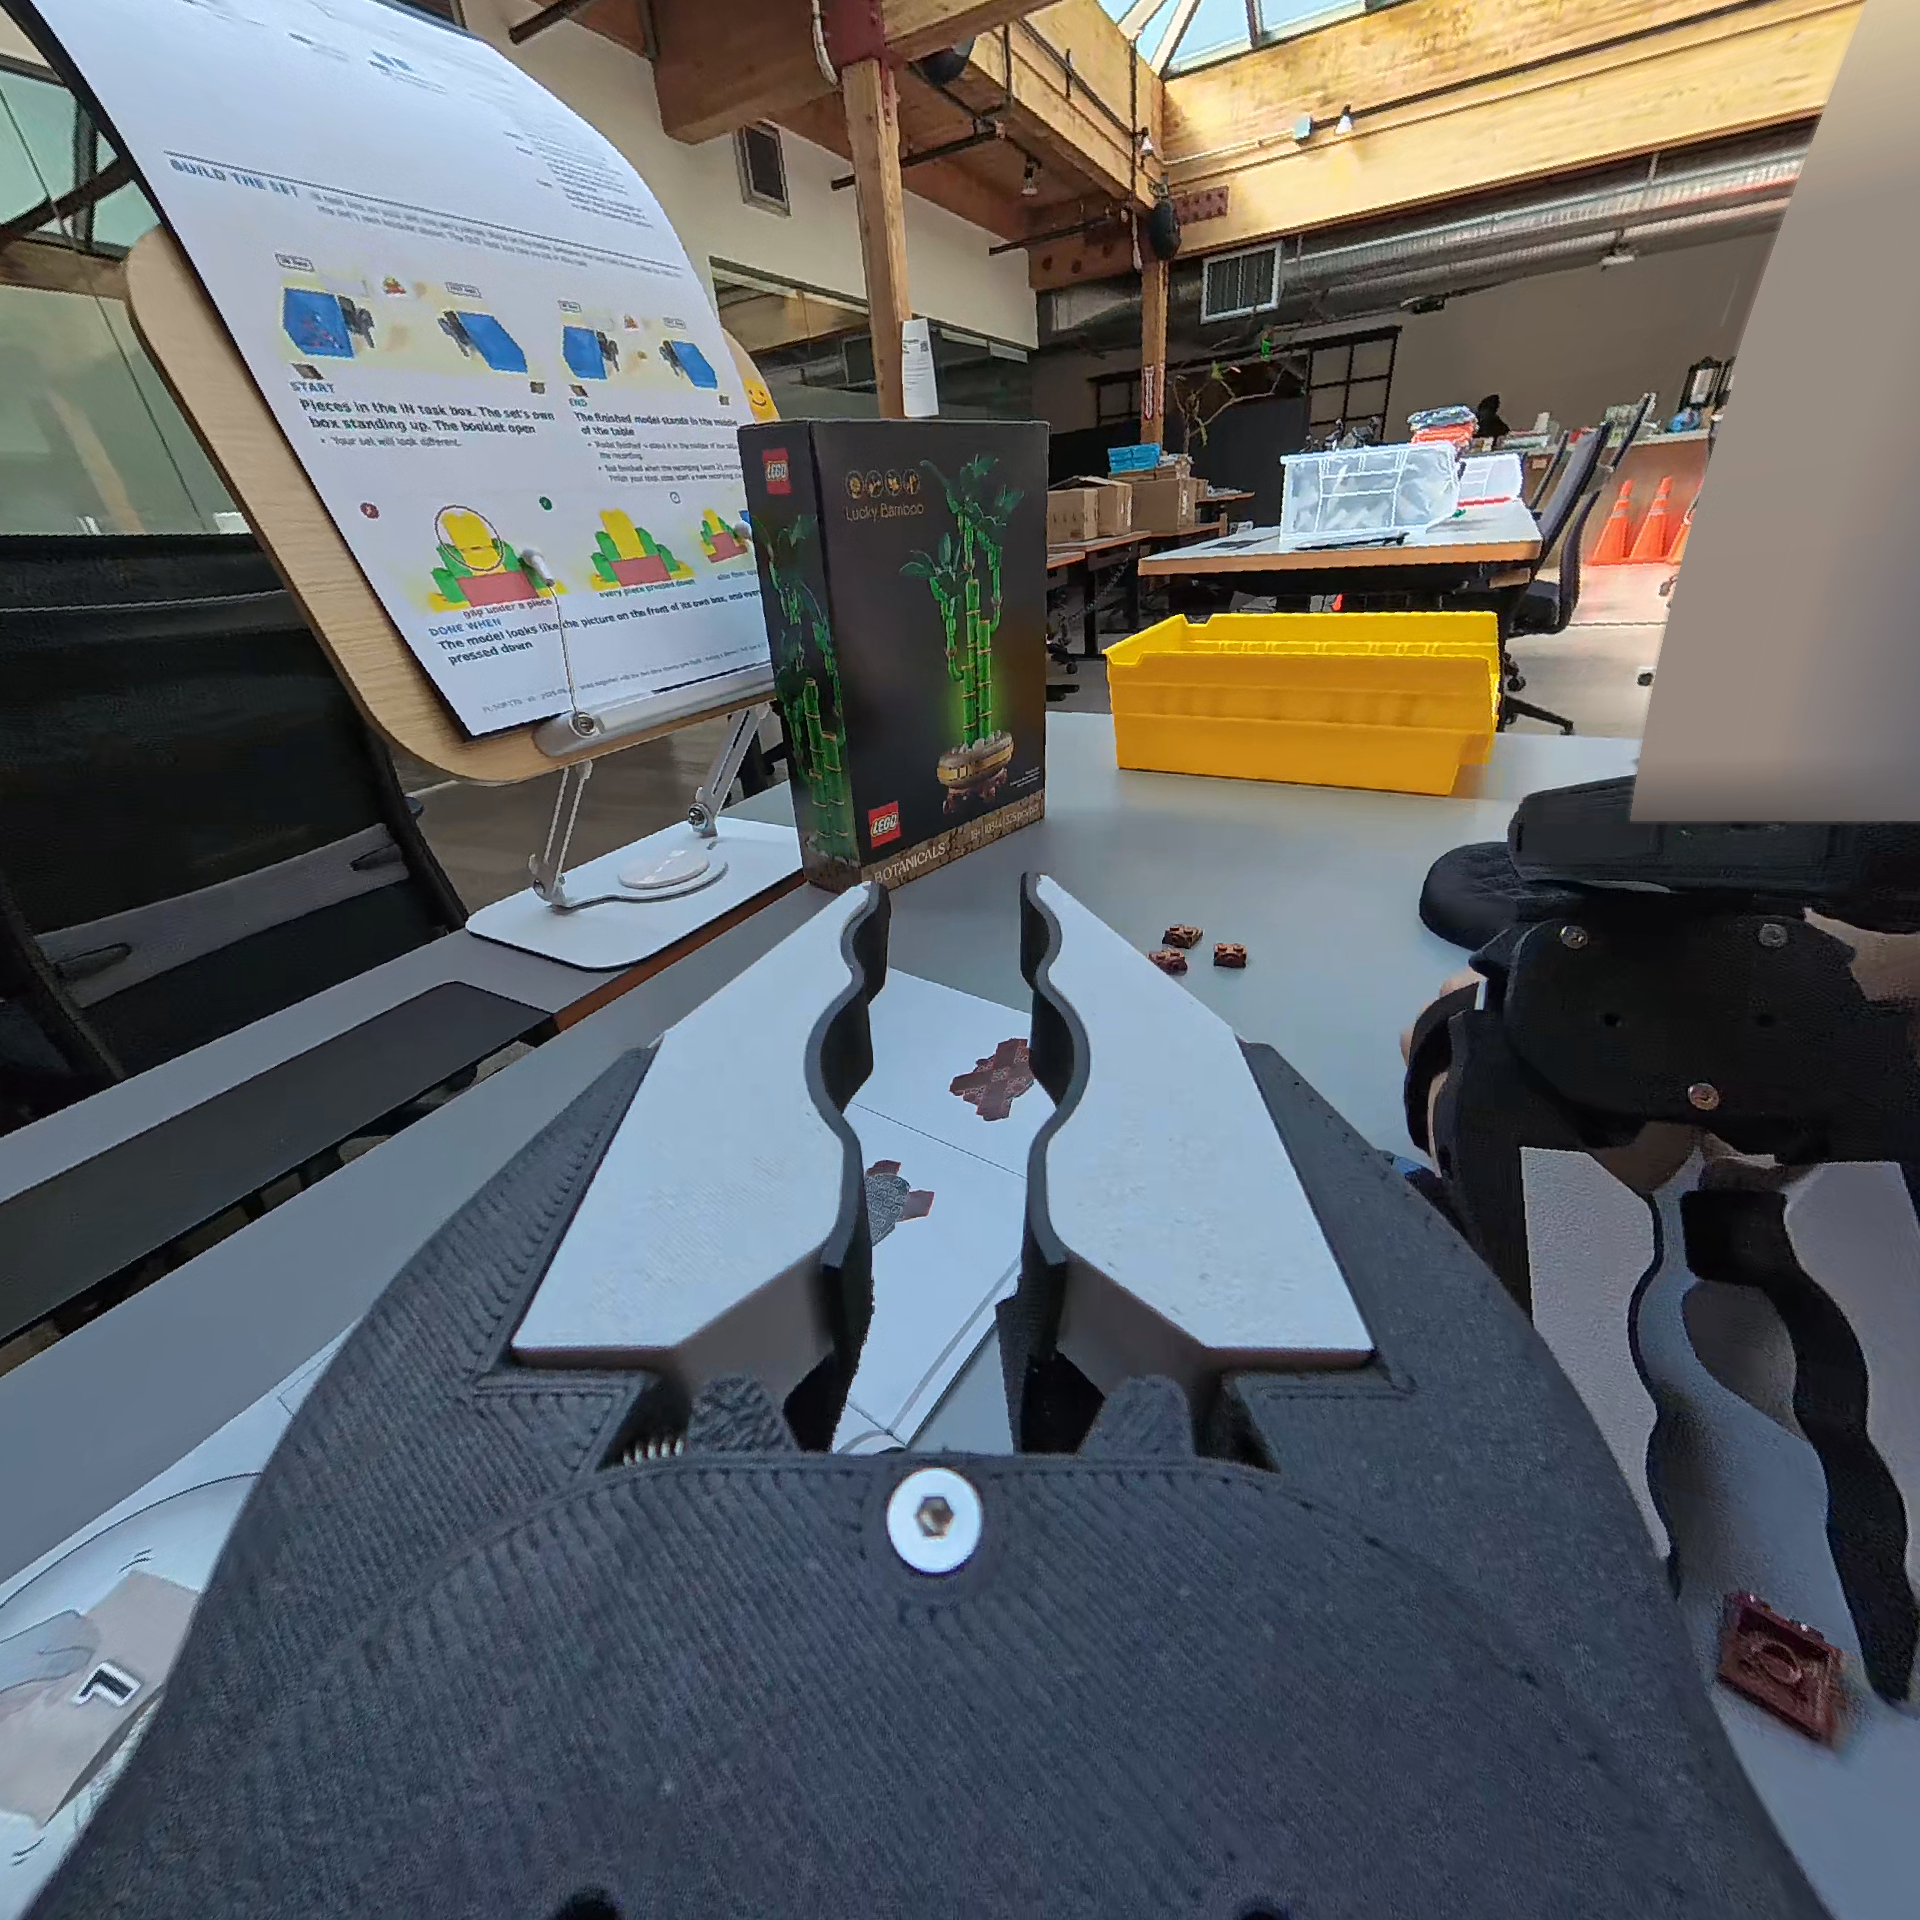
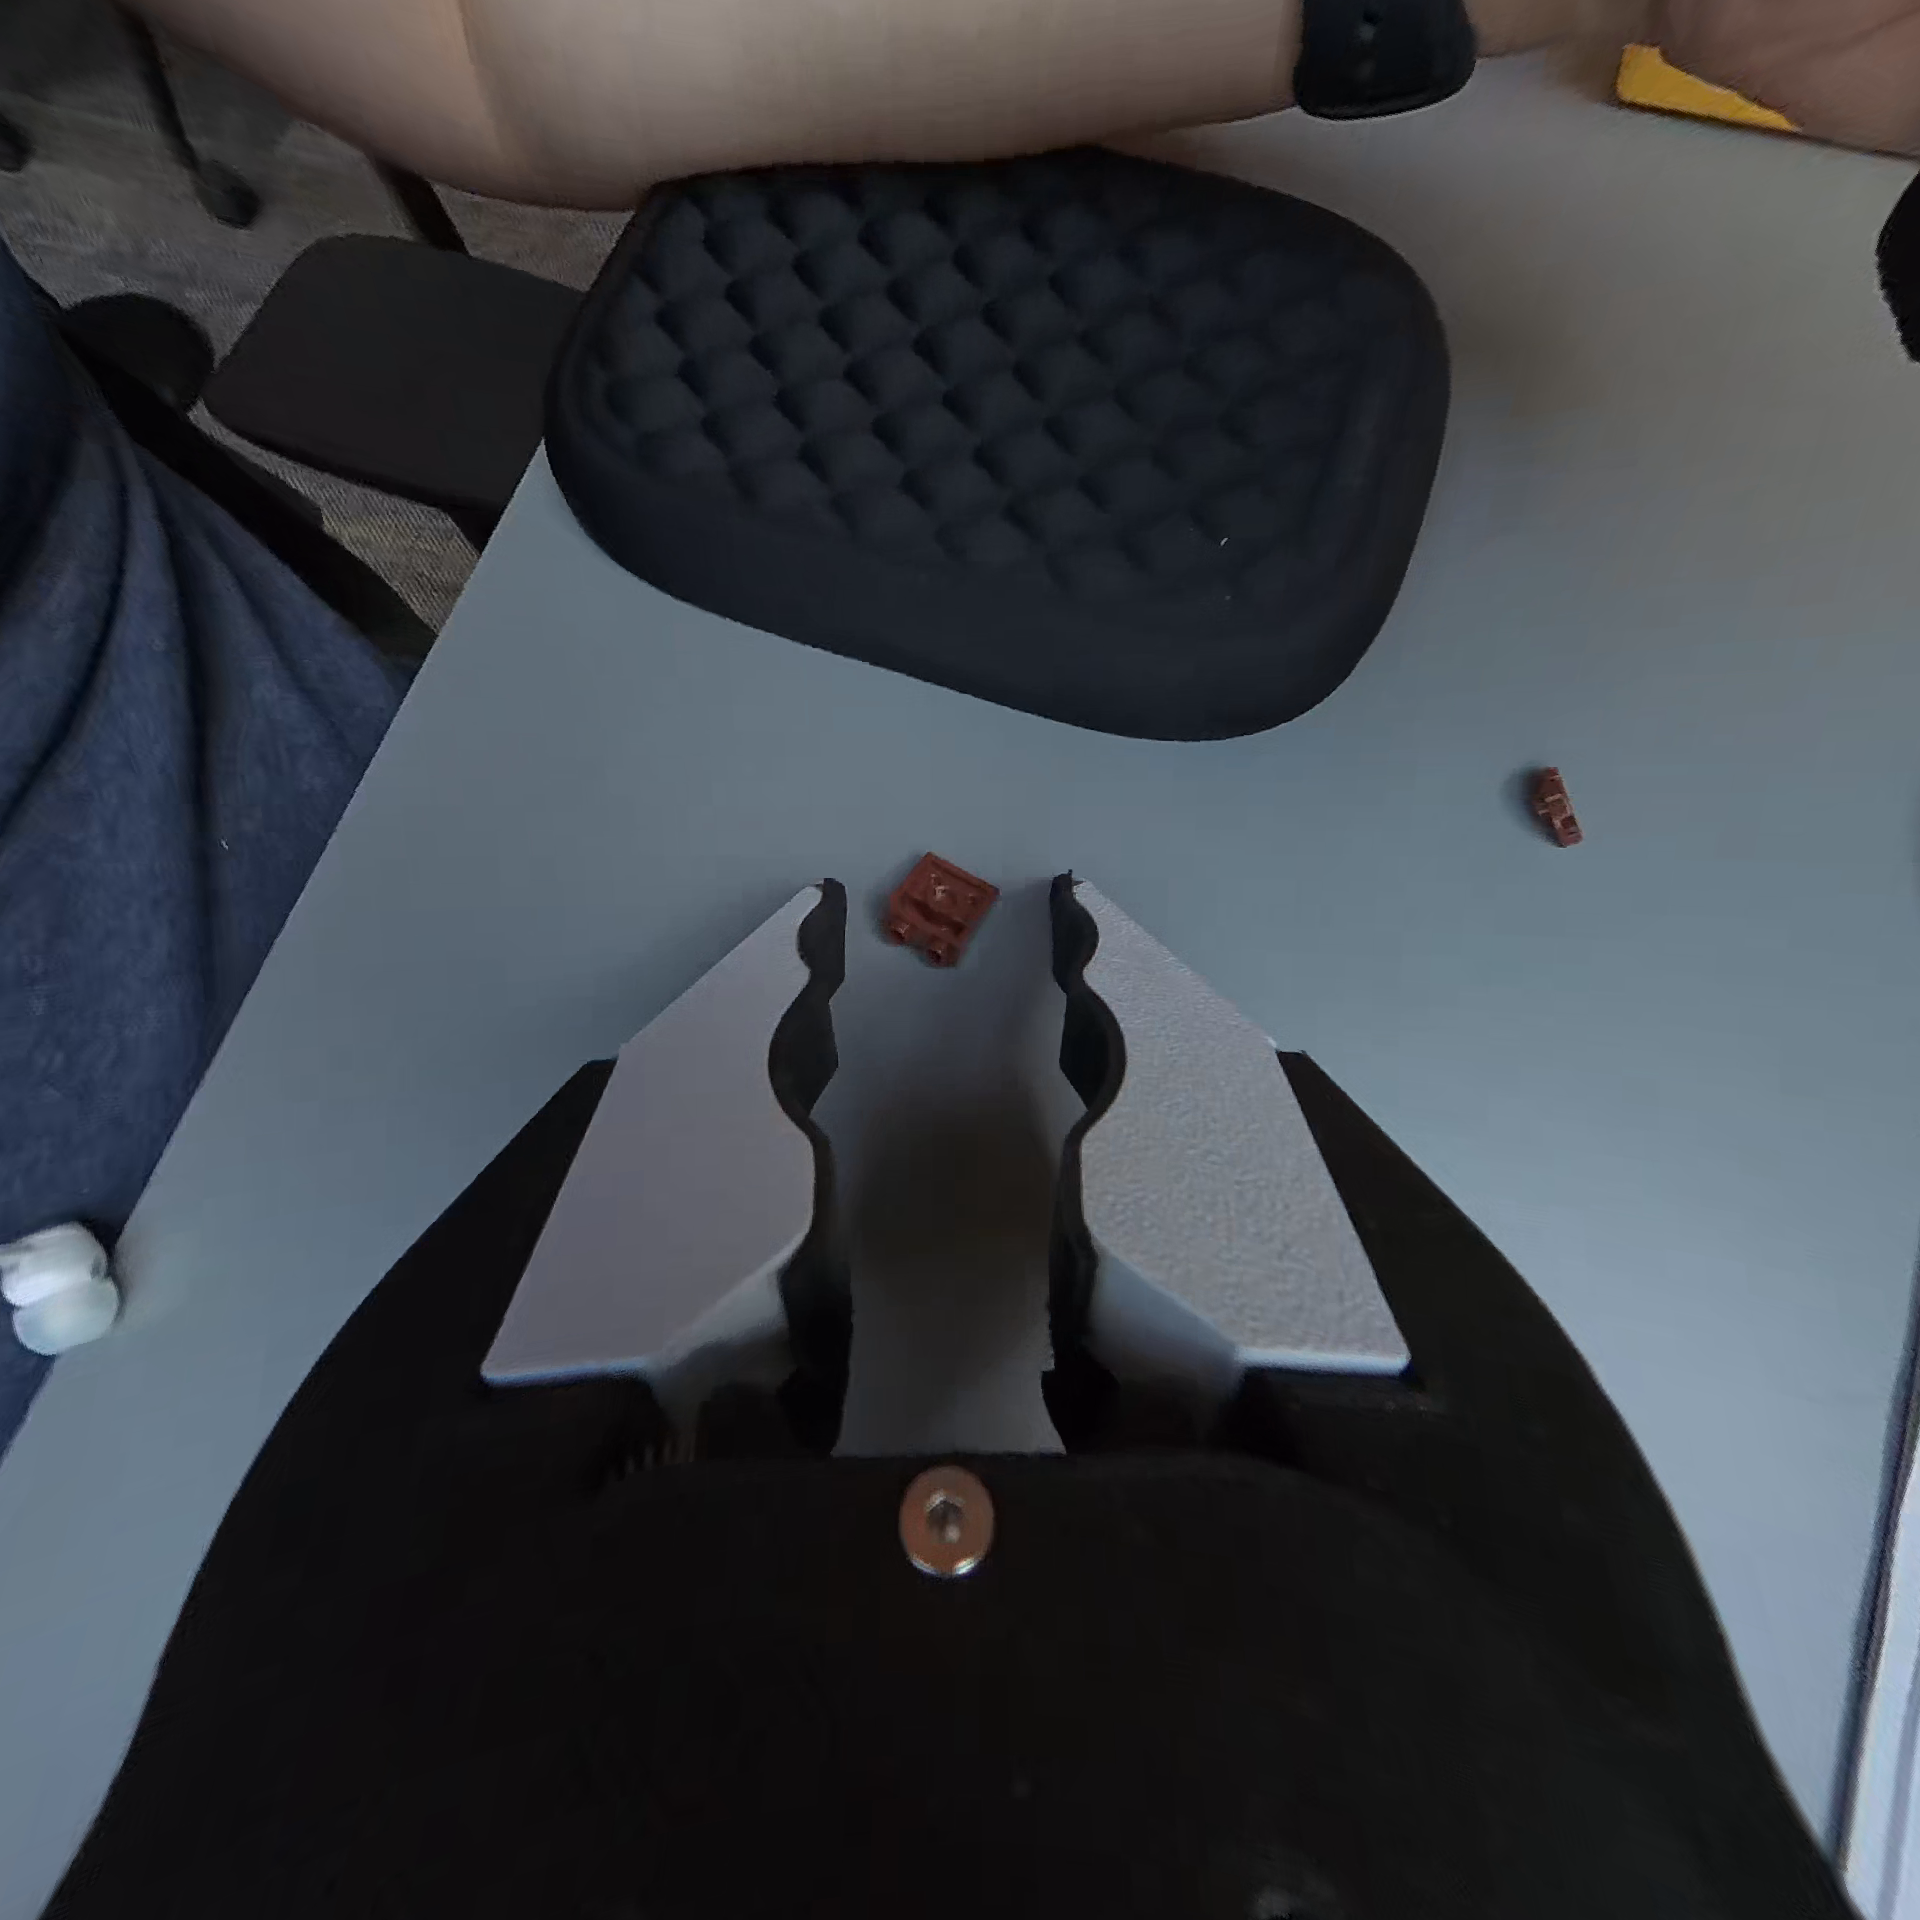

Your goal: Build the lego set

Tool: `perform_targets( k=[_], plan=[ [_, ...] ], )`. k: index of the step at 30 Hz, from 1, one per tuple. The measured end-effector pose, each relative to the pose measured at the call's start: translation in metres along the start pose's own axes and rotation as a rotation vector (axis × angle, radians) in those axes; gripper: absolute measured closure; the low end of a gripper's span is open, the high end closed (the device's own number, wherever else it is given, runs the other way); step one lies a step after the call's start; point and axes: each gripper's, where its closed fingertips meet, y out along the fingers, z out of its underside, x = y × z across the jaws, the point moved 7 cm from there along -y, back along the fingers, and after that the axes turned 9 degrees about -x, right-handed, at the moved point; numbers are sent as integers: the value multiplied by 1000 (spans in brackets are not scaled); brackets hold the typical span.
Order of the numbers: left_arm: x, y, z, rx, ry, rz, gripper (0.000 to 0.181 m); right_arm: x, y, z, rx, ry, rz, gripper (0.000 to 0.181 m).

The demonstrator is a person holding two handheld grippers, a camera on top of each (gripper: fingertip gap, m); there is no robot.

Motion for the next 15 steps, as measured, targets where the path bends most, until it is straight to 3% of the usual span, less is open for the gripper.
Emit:
perform_targets(
  k=[2, 5, 7, 10, 13, 15],
  plan=[
    [-1, 1, 3, 16, 8, 1, 158, 2, 1, -3, 26, 34, 16, 161],
    [-4, 3, 5, 41, 25, 11, 158, 0, -12, 0, 60, -59, 105, 162],
    [-7, 4, 5, 44, 31, 25, 158, -10, -38, 2, -12, -44, 177, 162],
    [-19, 9, 4, 57, 91, 74, 155, -36, -97, -1, -330, 241, 213, 162],
    [-48, 22, 13, 155, 299, 146, 149, -58, -150, 0, -733, 648, 0, 163],
    [-70, 34, 15, 157, 422, 161, 151, -65, -165, 4, -867, 814, -134, 162]
  ],
)
